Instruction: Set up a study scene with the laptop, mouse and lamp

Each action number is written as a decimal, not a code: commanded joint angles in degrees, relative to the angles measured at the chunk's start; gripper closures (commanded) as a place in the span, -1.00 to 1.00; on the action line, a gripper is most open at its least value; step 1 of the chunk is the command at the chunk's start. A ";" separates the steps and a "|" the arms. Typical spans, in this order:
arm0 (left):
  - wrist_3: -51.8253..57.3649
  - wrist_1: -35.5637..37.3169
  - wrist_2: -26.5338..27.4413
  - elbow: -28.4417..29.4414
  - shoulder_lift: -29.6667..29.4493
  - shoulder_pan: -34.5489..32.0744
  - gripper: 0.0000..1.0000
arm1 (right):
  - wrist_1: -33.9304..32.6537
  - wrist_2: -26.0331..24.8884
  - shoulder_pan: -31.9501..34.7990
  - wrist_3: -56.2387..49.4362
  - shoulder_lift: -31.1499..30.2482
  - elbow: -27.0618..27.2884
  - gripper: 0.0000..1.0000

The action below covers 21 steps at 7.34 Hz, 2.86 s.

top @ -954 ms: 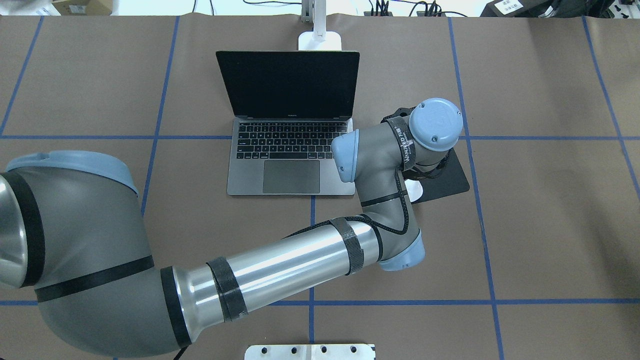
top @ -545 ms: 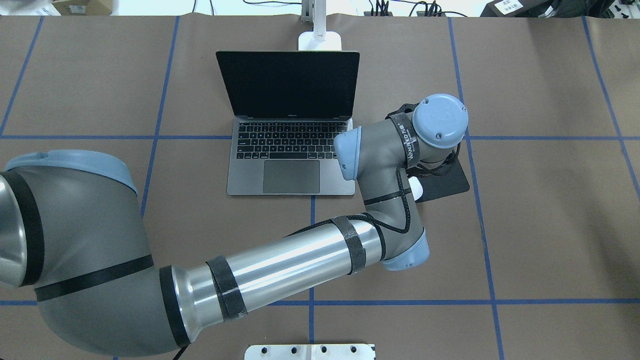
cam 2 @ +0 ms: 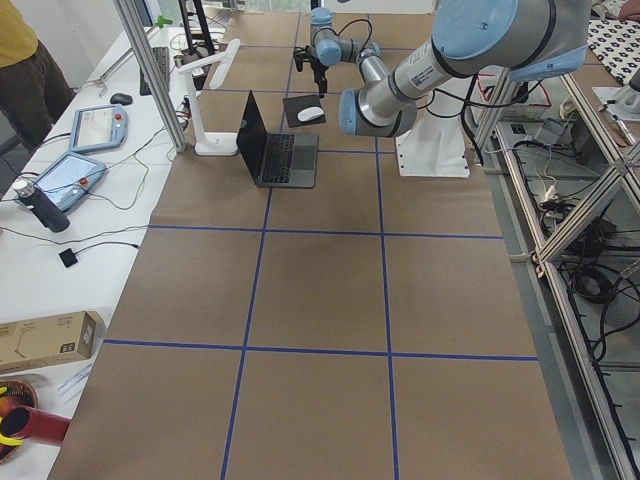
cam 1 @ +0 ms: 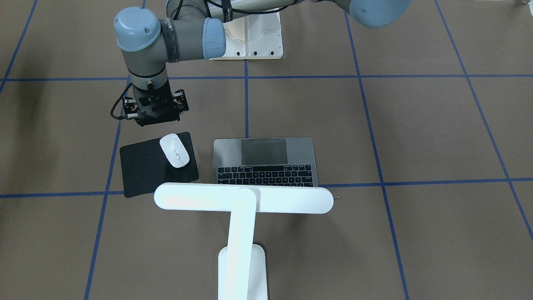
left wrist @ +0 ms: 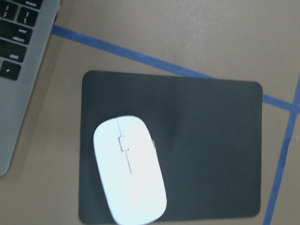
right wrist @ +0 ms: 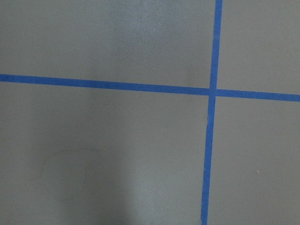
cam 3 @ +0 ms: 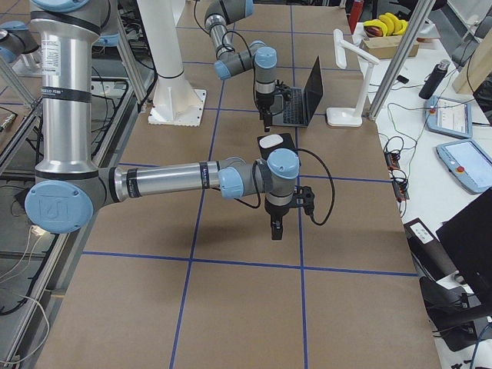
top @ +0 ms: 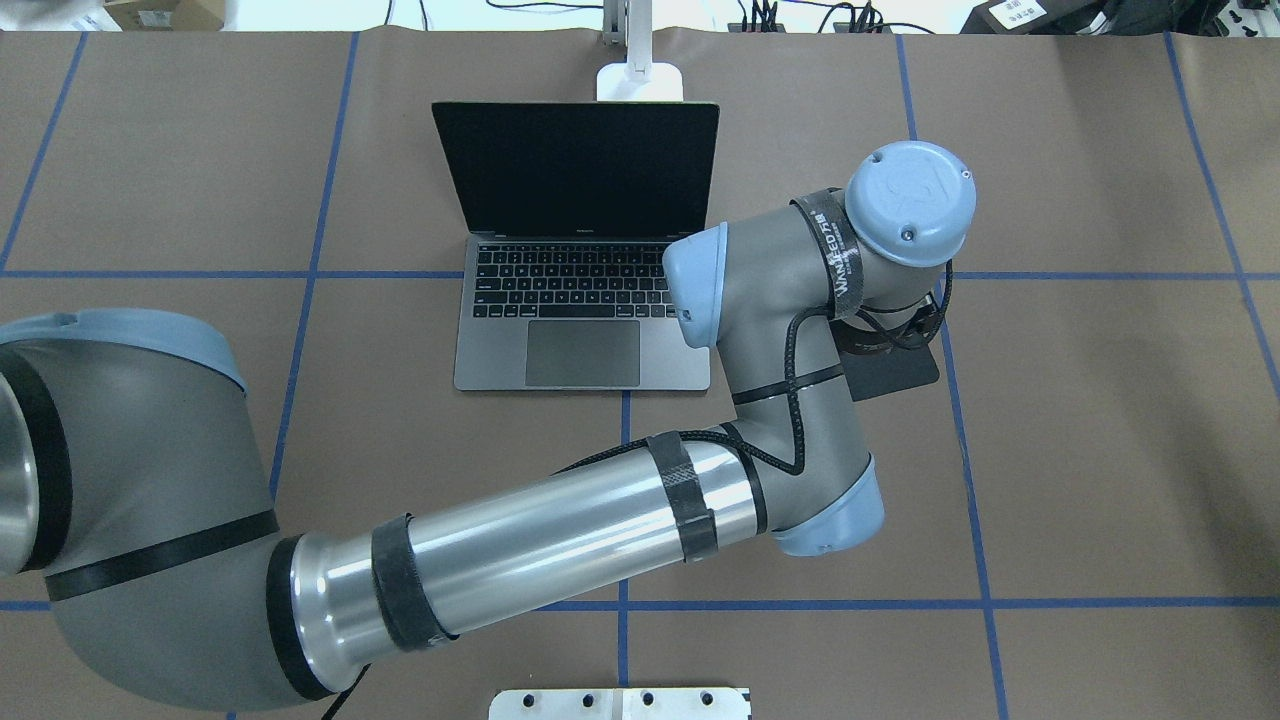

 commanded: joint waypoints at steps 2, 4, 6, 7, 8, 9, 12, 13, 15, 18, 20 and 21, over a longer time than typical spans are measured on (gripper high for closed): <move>14.58 16.29 -1.39 -31.94 19.63 -4.17 -1.00 | 0.04 0.02 0.87 -0.87 -0.47 0.11 -1.00; 27.66 18.00 -2.87 -48.69 36.86 -9.70 -1.00 | 0.04 0.11 1.49 -0.96 -0.83 0.20 -1.00; 44.17 17.82 -10.06 -54.45 48.66 -19.44 -1.00 | 0.04 0.46 3.33 -2.27 -1.35 0.29 -1.00; 54.87 17.74 -12.62 -55.17 53.68 -24.97 -1.00 | 0.04 0.46 4.03 -4.11 -1.79 0.11 -1.00; 65.86 17.39 -15.43 -55.09 59.04 -31.46 -1.00 | 0.04 0.46 4.39 -4.21 -2.06 0.20 -1.00; 76.58 17.21 -18.85 -54.48 63.35 -38.75 -1.00 | 0.04 0.46 4.65 -4.39 -2.76 0.46 -1.00; 100.00 17.12 -22.22 -48.78 72.43 -55.12 -1.00 | 0.04 0.55 6.85 -7.37 -3.64 0.29 -1.00; 104.07 16.95 -22.23 -47.19 75.76 -58.65 -1.00 | 0.04 0.55 7.03 -7.46 -3.82 0.29 -1.00; 105.69 13.10 -22.66 -44.99 83.22 -63.59 -1.00 | 0.04 0.55 7.03 -7.55 -3.99 0.29 -1.00; 105.26 3.70 -22.93 -44.37 92.92 -66.68 -1.00 | 0.04 0.55 7.21 -7.55 -4.43 0.37 -1.00; 104.99 4.46 -23.02 -44.37 92.67 -66.68 -1.00 | 0.04 0.55 7.21 -7.46 -4.43 0.37 -1.00; 104.99 3.85 -24.84 -44.19 92.58 -66.68 -1.00 | 0.04 0.46 7.21 -7.38 -4.35 0.20 -1.00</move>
